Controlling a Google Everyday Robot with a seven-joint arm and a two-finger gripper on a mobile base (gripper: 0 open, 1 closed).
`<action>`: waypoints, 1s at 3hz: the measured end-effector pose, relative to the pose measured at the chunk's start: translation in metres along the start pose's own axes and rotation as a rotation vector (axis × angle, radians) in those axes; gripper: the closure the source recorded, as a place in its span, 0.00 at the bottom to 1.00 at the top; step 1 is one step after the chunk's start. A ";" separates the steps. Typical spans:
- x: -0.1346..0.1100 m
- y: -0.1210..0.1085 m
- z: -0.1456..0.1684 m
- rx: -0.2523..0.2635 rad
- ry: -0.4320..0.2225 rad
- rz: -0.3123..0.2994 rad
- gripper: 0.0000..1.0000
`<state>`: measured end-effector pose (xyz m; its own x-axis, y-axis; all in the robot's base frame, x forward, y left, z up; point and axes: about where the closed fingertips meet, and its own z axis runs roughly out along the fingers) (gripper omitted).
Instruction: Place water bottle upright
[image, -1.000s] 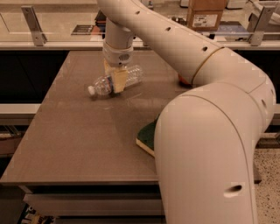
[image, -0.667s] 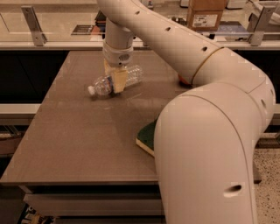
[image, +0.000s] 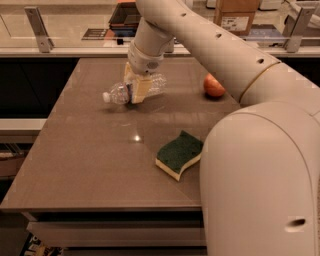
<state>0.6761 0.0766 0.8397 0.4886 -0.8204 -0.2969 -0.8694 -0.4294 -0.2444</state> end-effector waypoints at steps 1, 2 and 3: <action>0.002 -0.001 -0.011 0.038 -0.059 0.012 1.00; 0.003 0.000 -0.028 0.081 -0.118 0.013 1.00; 0.002 0.003 -0.050 0.157 -0.228 -0.024 1.00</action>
Offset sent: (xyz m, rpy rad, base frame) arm -0.0037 -0.0296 0.0506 0.2331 -0.0286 -0.0120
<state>0.6709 0.0551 0.8848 0.5281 -0.6968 -0.4854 -0.8442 -0.3690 -0.3887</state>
